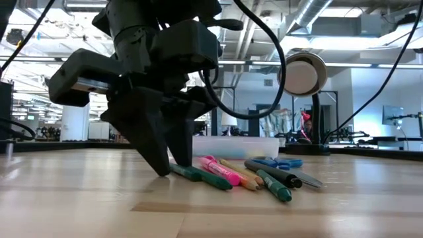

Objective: Pick & place school supplies into a supply box
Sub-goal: Put the green crayon into the pink supply box

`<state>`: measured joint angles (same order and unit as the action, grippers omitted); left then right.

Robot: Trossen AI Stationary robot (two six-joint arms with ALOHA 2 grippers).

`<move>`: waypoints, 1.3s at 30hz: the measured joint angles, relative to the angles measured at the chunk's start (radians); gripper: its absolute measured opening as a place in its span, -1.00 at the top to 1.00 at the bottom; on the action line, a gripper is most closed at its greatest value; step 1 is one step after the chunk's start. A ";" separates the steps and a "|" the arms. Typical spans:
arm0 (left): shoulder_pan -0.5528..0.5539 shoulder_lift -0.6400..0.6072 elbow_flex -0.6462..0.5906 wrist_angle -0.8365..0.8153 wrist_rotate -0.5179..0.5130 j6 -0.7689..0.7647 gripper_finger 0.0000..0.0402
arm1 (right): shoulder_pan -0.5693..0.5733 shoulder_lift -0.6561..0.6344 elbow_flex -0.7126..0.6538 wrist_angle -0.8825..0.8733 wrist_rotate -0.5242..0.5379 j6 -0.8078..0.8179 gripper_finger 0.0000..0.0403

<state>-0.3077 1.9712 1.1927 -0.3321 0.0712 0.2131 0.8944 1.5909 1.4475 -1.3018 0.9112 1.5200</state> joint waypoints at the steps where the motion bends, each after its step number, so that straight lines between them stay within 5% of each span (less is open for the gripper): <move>1: 0.000 0.000 0.001 -0.005 0.000 -0.004 0.32 | 0.000 0.000 0.000 0.000 0.000 0.000 0.41; 19: -0.014 0.008 0.003 -0.155 0.041 -0.084 0.88 | 0.000 0.000 0.000 -0.004 0.003 0.000 0.41; 39: -0.092 0.004 0.004 -0.248 -0.075 -0.450 0.82 | -0.027 0.000 0.000 -0.026 0.004 -0.009 0.41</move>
<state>-0.3996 1.9750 1.1969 -0.5806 -0.0040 -0.2369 0.8675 1.5909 1.4475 -1.3278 0.9154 1.5112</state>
